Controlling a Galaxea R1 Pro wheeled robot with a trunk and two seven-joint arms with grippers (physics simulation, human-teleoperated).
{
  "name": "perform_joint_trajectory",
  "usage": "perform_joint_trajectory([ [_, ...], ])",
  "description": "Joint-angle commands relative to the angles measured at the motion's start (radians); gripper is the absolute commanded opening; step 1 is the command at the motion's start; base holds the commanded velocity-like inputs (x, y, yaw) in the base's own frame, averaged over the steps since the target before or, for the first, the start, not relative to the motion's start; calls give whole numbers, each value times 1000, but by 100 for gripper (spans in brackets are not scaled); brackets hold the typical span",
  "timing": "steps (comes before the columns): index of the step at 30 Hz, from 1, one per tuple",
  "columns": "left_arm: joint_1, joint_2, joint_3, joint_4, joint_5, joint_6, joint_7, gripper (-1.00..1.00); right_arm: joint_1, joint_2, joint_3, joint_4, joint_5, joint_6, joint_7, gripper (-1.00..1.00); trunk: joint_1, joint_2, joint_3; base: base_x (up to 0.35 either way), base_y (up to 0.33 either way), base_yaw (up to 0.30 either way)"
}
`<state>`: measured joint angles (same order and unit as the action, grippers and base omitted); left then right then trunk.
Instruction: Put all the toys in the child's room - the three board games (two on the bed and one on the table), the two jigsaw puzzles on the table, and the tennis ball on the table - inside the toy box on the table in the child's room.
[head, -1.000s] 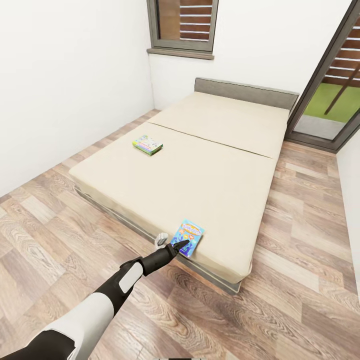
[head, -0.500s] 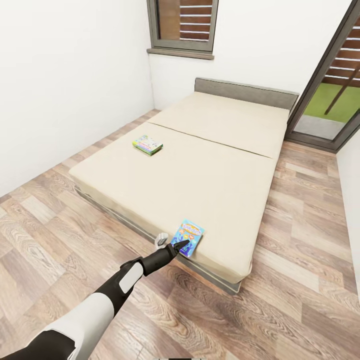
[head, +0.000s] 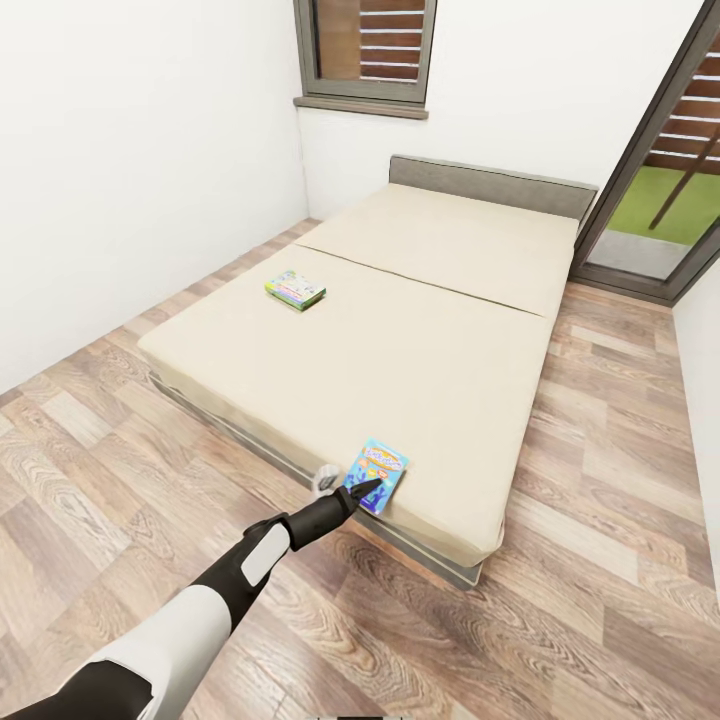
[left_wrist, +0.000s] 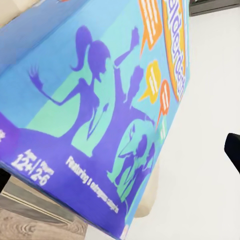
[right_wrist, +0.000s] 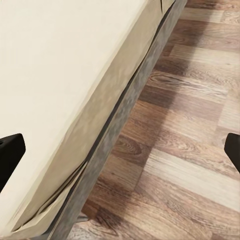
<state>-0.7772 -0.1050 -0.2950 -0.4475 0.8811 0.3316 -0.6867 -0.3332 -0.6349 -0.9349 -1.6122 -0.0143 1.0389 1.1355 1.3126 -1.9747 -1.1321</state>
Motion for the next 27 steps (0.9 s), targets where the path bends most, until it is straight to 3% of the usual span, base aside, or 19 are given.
perform_joint_trajectory([
  [1, -1, -1, -3, -1, 10, 9, -1, 100, -1, 0, -1, 0, -1, 8, 3, 100, 0, 0, -1, 0, 0, 0],
  [27, -1, -8, -4, -4, 10, 9, -1, 100, -1, 0, -1, 0, -1, 8, 3, 100, 0, 0, -1, 0, 0, 0],
])
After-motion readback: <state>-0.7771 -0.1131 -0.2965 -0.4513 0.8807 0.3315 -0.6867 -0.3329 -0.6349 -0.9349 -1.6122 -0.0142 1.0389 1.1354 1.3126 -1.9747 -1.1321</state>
